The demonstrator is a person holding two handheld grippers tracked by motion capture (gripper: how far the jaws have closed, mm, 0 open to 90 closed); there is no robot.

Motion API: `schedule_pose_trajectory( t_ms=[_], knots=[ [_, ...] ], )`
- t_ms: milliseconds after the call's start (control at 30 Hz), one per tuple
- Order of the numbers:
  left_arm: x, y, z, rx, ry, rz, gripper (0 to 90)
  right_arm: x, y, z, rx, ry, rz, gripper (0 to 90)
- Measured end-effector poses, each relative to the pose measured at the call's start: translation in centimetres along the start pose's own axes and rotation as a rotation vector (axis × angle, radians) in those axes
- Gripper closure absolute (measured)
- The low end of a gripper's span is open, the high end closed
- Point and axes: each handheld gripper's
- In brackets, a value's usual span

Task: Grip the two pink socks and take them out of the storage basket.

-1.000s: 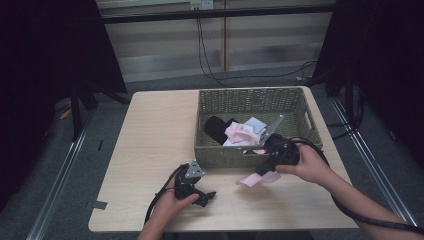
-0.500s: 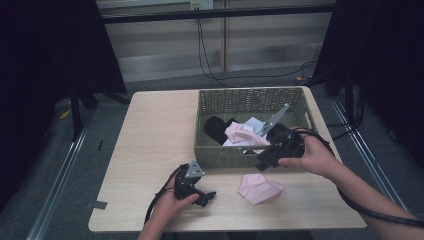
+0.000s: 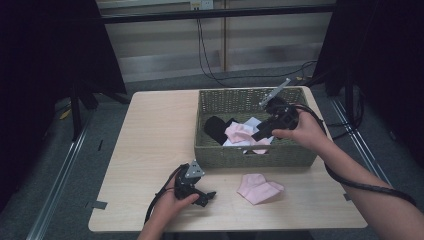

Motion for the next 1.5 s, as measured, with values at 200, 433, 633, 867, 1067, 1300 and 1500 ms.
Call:
schedule_pose_trajectory(
  t_ms=[200, 433, 633, 867, 1067, 1300, 1500],
  knots=[
    [0.0, 0.0, 0.0, 0.001, 0.000, -0.003, 0.0, -1.7, 0.0, -2.1, -0.015, -0.052, 0.022, 46.0],
    [0.0, 0.0, 0.0, -0.001, -0.001, -0.001, 0.0, -4.6, -0.6, -4.3, -0.052, -0.085, 0.041, 43.8],
    [0.0, 0.0, 0.0, -0.001, -0.001, -0.001, 0.0, -6.5, -0.5, -5.4, -0.066, -0.092, 0.086, 50.4],
    [0.0, 0.0, 0.0, 0.000, -0.001, 0.000, 0.0, -8.1, -0.4, -5.6, -0.077, -0.077, 0.128, 58.7],
    [0.0, 0.0, 0.0, 0.000, 0.000, 0.001, 0.0, -8.8, -0.5, -5.9, -0.100, -0.062, 0.187, 85.1],
    [0.0, 0.0, 0.0, 0.000, -0.001, 0.000, 0.0, -7.9, -0.6, -6.2, -0.124, -0.032, 0.183, 87.8],
    [0.0, 0.0, 0.0, -0.001, -0.005, 0.002, 0.0, -5.6, 0.1, -6.0, -0.125, -0.027, 0.145, 87.8]
  ],
)
Point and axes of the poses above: each handheld gripper's, and its own axes: x roughly backward along the jaws, y roughly out of its top, z roughly to its left, and after that the axes turned 9 degrees about -z, right-handed
